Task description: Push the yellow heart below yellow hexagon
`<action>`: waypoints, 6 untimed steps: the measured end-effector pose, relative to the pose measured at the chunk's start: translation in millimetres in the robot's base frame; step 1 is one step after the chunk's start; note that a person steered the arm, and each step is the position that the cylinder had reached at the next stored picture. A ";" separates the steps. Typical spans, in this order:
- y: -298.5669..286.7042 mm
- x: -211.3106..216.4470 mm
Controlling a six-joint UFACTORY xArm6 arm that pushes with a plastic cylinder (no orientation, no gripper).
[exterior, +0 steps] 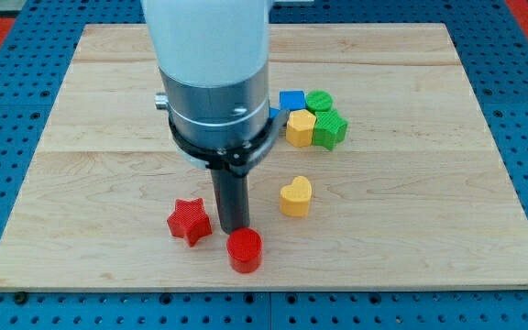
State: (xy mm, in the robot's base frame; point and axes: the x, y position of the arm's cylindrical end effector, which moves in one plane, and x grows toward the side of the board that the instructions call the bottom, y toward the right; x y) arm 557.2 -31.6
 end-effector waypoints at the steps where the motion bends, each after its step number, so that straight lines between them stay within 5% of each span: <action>1: 12.6 3.3; 6: 66.7 -41.6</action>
State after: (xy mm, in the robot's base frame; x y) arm 515.6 35.1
